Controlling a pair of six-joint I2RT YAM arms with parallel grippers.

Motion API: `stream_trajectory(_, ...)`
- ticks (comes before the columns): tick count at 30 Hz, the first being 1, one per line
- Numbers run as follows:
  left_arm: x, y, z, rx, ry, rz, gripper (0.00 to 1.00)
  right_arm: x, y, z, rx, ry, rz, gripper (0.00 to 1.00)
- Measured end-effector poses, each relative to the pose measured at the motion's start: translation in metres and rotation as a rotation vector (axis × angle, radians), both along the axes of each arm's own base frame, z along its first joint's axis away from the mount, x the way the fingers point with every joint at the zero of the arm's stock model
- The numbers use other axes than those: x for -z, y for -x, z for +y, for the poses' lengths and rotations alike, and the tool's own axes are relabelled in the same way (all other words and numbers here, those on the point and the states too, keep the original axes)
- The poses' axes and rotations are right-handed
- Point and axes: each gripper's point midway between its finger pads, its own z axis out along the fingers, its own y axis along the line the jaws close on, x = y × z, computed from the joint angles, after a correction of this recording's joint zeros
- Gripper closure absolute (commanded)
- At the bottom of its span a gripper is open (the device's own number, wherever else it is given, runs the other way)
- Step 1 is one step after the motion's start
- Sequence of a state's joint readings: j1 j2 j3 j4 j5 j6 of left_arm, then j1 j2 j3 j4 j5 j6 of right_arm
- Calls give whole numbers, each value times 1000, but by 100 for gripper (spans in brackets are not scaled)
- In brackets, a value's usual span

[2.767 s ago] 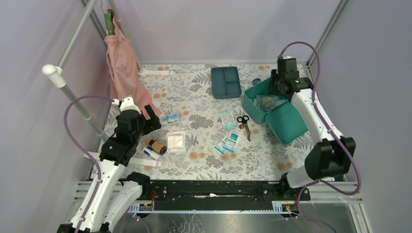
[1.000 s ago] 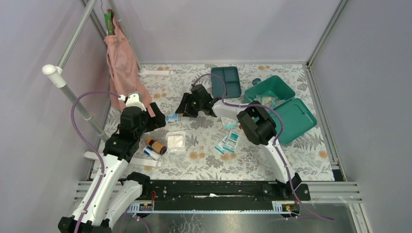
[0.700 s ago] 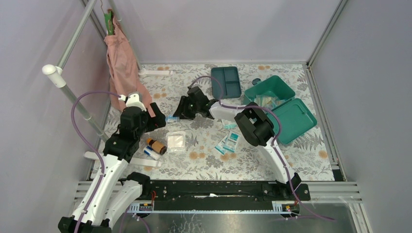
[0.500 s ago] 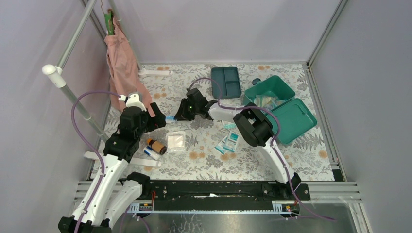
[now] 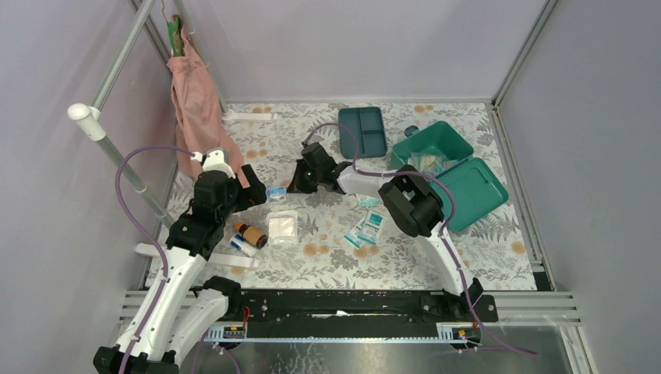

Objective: Organize the medicine kit

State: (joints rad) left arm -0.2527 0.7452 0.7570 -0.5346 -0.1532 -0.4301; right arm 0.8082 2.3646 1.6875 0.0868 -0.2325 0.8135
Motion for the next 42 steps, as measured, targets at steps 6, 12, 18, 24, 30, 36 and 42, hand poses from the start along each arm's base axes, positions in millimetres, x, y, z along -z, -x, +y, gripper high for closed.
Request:
stream_trajectory(6, 1, 0, -1, 2, 0, 2, 1, -33, 1, -25, 8, 71, -106, 100)
stream_trajectory(12, 1, 0, -1, 3, -1, 3, 1, -103, 4, -65, 59, 116, -270, 100)
stream_trajectory(18, 1, 0, -2, 7, -3, 3, 1, -152, 13, -139, 158, 205, -369, 100)
stream_trajectory(24, 1, 0, -3, 9, -4, 2, 1, -201, -2, -263, 377, 285, -431, 100)
stream_trajectory(30, 1, 0, -3, 9, -6, 3, 1, -245, -1, -361, 544, 410, -502, 100)
stream_trajectory(36, 2, 0, -3, 9, -7, 7, 1, -259, -4, -411, 594, 536, -508, 100)
stream_trajectory(42, 2, 0, -4, 12, -7, 7, 1, -247, -17, -426, 566, 629, -469, 100)
